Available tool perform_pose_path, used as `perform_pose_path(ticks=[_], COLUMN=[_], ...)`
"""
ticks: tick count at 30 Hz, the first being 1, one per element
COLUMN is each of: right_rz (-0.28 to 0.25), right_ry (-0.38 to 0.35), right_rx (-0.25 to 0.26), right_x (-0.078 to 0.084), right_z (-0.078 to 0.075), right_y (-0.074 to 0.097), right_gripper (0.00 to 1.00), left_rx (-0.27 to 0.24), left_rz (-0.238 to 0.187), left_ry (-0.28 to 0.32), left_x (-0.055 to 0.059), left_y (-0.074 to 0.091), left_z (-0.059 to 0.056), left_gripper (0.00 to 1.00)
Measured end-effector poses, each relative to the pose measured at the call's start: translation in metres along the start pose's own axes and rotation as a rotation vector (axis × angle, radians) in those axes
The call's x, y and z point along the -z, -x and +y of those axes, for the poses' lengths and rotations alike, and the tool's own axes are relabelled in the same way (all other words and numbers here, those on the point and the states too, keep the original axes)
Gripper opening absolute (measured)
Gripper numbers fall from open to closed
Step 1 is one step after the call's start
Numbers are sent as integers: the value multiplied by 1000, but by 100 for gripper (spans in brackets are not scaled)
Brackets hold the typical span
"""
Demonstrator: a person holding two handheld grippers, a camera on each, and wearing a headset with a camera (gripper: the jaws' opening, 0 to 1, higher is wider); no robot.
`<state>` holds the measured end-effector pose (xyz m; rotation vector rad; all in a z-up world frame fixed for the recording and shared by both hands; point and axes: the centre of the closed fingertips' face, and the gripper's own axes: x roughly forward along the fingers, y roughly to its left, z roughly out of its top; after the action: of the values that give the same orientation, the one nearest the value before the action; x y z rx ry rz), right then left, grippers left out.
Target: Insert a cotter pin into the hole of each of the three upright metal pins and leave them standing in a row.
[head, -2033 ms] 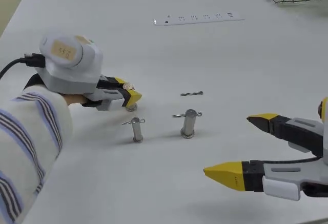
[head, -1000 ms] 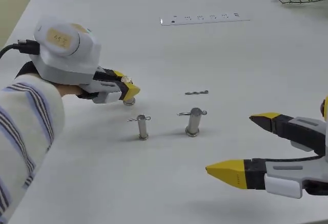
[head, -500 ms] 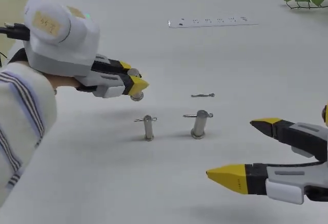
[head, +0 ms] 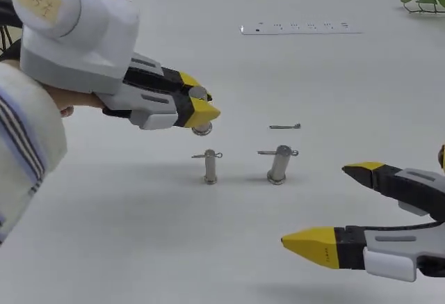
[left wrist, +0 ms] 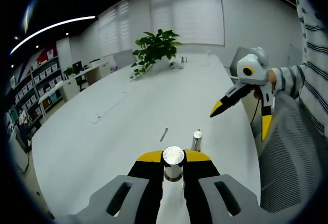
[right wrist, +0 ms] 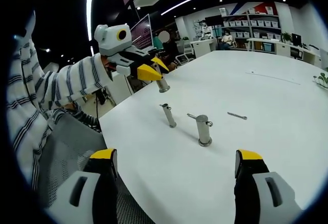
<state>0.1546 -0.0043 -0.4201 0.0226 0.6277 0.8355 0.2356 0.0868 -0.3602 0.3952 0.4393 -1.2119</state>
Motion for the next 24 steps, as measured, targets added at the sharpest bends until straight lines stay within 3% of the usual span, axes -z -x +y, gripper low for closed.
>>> perform_pose_path(ticks=[13,24], right_rz=[-8,-12], right_ry=[8,13], right_rx=[-22,-14], right_x=[0,-1], right_z=[7,6], right_y=[1,4], right_gripper=[95,95], left_rx=[77,105], left_rz=[3,37], left_ry=[4,58], left_x=[4,26], left_y=[-12,-27], left_z=[-40,-62], left_gripper=[10,10])
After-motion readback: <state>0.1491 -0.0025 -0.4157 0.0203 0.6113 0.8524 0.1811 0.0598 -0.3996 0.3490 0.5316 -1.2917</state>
